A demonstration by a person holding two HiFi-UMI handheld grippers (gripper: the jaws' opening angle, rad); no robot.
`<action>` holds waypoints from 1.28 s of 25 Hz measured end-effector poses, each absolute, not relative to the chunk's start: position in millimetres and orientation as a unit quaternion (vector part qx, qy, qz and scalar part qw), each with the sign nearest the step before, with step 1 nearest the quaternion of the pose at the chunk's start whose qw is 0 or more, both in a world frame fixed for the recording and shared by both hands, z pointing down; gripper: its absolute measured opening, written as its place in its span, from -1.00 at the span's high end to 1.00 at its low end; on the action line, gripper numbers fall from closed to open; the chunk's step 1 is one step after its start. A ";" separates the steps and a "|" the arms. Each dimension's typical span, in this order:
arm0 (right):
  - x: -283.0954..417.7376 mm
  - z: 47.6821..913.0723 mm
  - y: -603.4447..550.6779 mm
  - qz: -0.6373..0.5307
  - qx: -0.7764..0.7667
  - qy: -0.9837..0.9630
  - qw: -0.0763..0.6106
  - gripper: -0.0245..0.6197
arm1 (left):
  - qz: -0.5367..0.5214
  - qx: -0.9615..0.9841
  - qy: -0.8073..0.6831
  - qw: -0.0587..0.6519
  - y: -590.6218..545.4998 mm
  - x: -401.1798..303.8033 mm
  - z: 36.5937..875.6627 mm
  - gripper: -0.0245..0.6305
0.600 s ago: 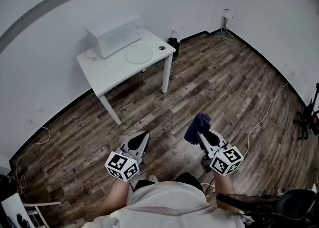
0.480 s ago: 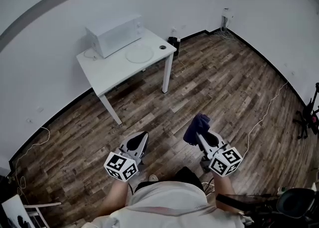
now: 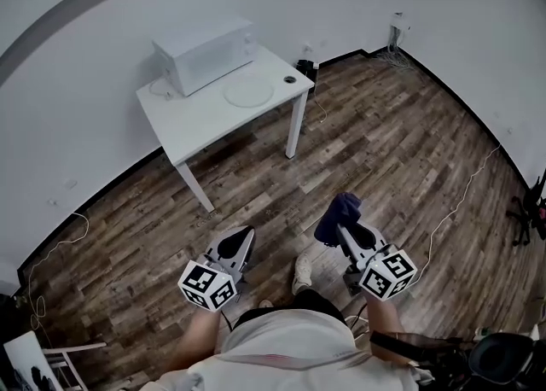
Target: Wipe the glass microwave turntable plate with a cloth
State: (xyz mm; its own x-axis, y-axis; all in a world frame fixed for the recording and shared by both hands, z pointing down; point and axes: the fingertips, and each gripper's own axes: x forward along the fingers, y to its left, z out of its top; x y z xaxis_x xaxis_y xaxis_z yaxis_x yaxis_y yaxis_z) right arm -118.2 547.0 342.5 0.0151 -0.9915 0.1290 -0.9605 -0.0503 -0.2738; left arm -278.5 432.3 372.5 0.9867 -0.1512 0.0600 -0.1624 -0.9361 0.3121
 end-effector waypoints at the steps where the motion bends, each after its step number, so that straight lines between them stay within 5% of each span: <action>1: -114.9 343.7 540.6 -0.144 -0.707 0.690 0.056 0.73 | 0.019 0.984 -0.083 0.160 427.5 -275.3 373.1 0.90; 32: 108.0 358.5 372.1 -0.176 -0.615 0.765 0.070 0.73 | 0.020 0.964 -0.221 0.145 294.8 -79.4 366.1 0.90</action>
